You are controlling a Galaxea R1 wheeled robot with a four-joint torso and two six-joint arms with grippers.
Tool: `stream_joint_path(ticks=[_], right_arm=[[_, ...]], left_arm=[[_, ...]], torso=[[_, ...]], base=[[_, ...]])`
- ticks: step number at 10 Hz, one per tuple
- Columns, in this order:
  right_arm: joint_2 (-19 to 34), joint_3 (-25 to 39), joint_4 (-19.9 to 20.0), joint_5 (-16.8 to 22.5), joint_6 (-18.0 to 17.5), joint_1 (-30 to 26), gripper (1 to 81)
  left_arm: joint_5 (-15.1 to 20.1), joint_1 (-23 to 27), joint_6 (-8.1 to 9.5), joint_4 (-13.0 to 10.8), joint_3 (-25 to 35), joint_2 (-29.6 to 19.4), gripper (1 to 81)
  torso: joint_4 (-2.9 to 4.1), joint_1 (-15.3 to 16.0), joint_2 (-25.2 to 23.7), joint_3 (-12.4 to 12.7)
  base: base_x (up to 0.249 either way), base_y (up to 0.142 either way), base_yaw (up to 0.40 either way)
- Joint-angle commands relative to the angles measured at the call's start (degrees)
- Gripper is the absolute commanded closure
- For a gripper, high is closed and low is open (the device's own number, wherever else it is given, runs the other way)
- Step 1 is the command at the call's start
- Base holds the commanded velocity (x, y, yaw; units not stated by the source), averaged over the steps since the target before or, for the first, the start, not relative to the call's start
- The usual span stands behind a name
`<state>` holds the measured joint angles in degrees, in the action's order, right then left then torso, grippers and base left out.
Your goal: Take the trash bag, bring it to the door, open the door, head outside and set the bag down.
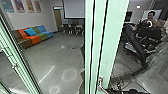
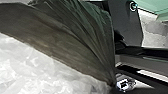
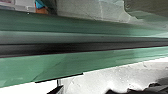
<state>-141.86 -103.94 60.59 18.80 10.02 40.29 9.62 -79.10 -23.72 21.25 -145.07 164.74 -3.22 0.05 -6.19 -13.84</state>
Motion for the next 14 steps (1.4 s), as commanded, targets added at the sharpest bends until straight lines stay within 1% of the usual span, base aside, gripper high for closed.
stream_joint_path(ticks=[1,5,7,8,11,13,14], right_arm=[[6.6,-6.0,0.1,-5.5,-6.4,-4.0,1.0],[10.9,-6.4,0.9,-4.3,-6.4,-5.6,1.0],[11.2,-8.0,1.3,-3.5,-6.4,-5.8,1.0],[11.3,-9.3,1.4,-1.9,-6.4,-6.5,1.0],[10.4,-15.0,1.8,2.6,-6.5,-7.5,1.0],[7.5,-16.5,1.6,2.8,-6.4,-5.9,1.0],[6.9,-16.7,1.5,2.8,-6.4,-6.0,1.0]], left_arm=[[4.7,2.2,-0.01,0.6,0.3,-0.7,81.1],[4.7,2.2,-0.01,0.6,0.3,-0.6,81.1],[4.6,2.2,-0.01,0.6,0.3,-0.6,81.1],[4.7,2.2,-0.01,0.6,0.4,-0.6,81.1],[4.7,2.2,-0.01,0.6,0.3,-0.5,81.1],[4.7,2.2,-0.01,0.6,0.3,-0.4,81.1],[4.7,2.2,0.08,0.7,0.3,-0.6,81.1]], torso=[[0.0,0.0,0.0,0.0],[0.0,-0.1,0.0,0.0],[0.0,-0.1,0.0,0.0],[0.0,-0.1,0.0,0.0],[0.02,-0.1,0.0,0.0],[0.02,-0.1,0.0,0.0],[0.02,-0.1,0.0,0.0]], base=[[0.0,0.0,0.0],[0.0,0.0,0.0],[0.0,0.0,0.0],[0.0,0.0,0.0],[0.0,0.0,0.0],[0.0,0.0,0.0],[0.0,0.0,0.0]])
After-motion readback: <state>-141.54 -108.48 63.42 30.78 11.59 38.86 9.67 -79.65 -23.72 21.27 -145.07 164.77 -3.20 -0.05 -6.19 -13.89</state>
